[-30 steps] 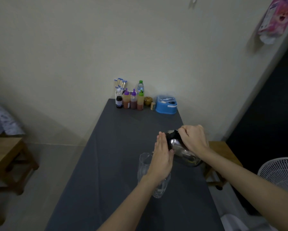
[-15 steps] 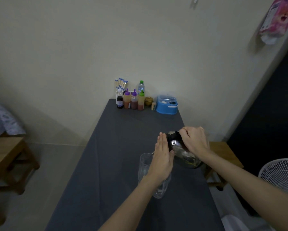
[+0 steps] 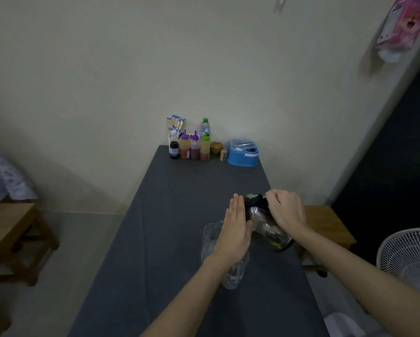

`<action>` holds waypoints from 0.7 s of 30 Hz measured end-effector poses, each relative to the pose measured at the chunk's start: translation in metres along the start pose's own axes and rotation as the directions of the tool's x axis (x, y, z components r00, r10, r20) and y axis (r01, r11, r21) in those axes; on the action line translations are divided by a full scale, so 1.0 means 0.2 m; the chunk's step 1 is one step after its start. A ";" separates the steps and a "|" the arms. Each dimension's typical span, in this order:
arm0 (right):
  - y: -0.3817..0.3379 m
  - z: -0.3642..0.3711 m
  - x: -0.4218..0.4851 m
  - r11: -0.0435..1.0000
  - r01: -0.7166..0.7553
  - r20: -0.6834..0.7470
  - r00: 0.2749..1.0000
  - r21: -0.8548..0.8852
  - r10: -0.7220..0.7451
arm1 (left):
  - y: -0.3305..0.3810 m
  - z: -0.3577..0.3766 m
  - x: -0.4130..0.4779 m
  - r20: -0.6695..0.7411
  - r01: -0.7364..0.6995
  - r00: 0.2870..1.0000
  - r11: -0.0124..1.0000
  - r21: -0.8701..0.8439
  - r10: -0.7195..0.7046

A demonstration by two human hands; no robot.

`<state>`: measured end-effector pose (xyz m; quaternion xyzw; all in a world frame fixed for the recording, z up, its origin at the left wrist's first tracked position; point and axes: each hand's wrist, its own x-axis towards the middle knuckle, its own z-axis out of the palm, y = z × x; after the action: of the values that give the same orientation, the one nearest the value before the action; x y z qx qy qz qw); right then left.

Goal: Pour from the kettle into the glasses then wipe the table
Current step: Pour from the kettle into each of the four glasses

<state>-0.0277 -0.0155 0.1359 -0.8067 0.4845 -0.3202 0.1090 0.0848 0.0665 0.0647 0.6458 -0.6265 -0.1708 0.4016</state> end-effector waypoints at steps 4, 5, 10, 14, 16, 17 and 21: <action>0.04 0.01 -0.03 0.997 -0.071 -0.008 0.997 0.043 0.071 | 0.00 0.00 0.00 0.039 -0.024 0.999 0.999 0.039 0.023; 0.06 0.01 -0.04 0.992 -0.103 -0.019 0.994 0.069 0.104 | 0.00 0.00 0.01 0.052 -0.038 0.998 0.998 0.052 0.035; 0.14 0.01 -0.10 0.950 -0.222 -0.073 0.967 0.218 0.243 | 0.05 0.01 0.04 0.083 -0.128 0.990 0.980 0.153 0.116; 0.24 0.02 -0.16 0.857 -0.369 -0.086 0.902 0.358 0.424 | 0.09 0.05 0.08 0.145 -0.220 0.971 0.949 0.226 0.191; 0.31 0.03 -0.20 0.790 -0.426 -0.081 0.858 0.441 0.508 | 0.11 0.09 0.10 0.189 -0.265 0.957 0.925 0.271 0.219; 0.35 0.03 -0.22 0.754 -0.449 -0.080 0.833 0.480 0.547 | 0.12 0.12 0.11 0.217 -0.288 0.949 0.911 0.296 0.229; 0.48 0.04 -0.34 0.623 -0.490 -0.072 0.748 0.610 0.659 | 0.14 0.25 0.14 0.342 -0.375 0.905 0.856 0.356 0.254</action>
<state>-0.1134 -0.0084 0.0546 -0.4822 0.6147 -0.5074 0.3636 0.0343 0.0276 0.0610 0.5724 -0.7970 -0.0561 0.1844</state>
